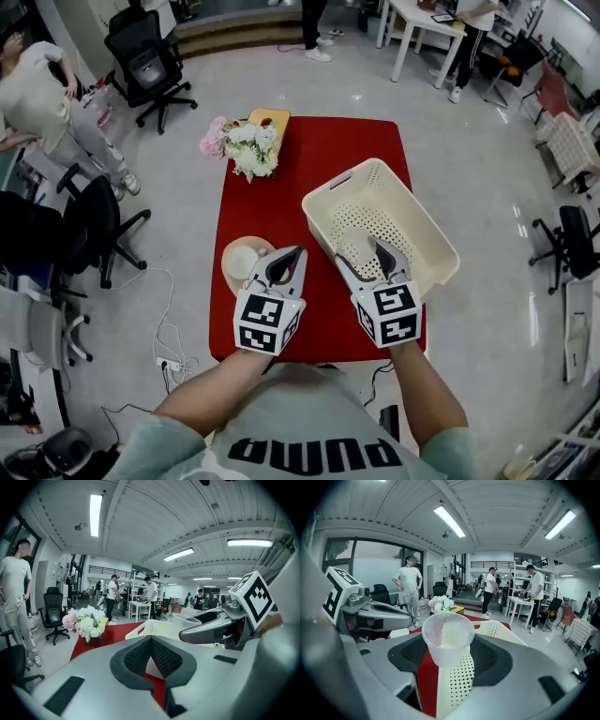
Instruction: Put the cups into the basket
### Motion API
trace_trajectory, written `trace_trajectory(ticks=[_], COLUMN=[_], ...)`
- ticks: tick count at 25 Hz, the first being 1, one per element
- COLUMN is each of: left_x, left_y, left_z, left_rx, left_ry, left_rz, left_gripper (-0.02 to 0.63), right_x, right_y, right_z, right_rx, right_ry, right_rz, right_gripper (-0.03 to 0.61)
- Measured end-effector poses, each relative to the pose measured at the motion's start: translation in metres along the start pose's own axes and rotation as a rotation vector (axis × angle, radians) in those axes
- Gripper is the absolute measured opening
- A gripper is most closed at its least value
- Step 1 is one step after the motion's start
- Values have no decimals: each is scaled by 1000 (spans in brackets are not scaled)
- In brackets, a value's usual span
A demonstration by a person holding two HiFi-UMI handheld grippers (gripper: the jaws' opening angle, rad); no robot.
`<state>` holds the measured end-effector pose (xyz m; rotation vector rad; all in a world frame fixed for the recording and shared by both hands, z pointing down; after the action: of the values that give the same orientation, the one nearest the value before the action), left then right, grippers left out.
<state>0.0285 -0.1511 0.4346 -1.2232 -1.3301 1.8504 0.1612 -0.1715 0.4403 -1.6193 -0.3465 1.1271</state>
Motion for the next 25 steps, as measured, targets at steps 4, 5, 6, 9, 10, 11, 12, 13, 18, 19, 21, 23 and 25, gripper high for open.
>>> trace_trajectory(ticks=[4,5,6,9,10,11,12,13,18,19,21,23,25], left_x=[-16,-20,-24,-33,-35,-37,-39,-41,-54,-56,-61,-66,-69], left_y=[2,2,2,1,0,0,0,-1,-7,-8,-11,-15,-19], left_z=[1,2,3,8,10,13,15,17,22,23,24,25,25], left_rx=[4,5,6,10,12,15,16,18,33,36,41,51,64], left_ry=[1,2,4,19,25,31,36,40,51,52,56,59,60], left_rz=[8,11,14,21,23,25,27,29,45,50,58,67,78], left_gripper=[3,3,3,3,2,3,3,3,2,2,3,3,3], right_x=[-10,-14,-17,-30,-33,-37,-40,-43,-61,-65,-74,-81,-88], right_y=[0,-2,-3,-10,-12,-14,-15,-16,-25,-28,-33,-39,-44], right_z=[-19,-24,-28,-41,-45,-48,-50,-52,-61,-62,-67,-70,-72], right_rx=[7,7,5,-8,-14,-18,-19,-19,-14,-15,-18,-23,-32], right_ry=[-25,-30,-35,-40,-41,-42,-44,-46,-56,-57,-60,-61,-57], right_rz=[9,14,20,43,50,54,57,60,82,89,105,123,142], right_gripper=[298,298,299,299,299,299,299,299,299,298,299,299,299])
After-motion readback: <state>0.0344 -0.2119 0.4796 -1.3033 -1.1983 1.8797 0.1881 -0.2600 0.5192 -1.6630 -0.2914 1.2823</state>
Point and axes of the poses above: the fingertips, and each gripper's own axes: x backward along the fingers, z to its left, y out of its top, the point moved 4 cm from there along x, backward along the fingers, and after that the axes turned 2 degrees about z, right-handed, at the moved point
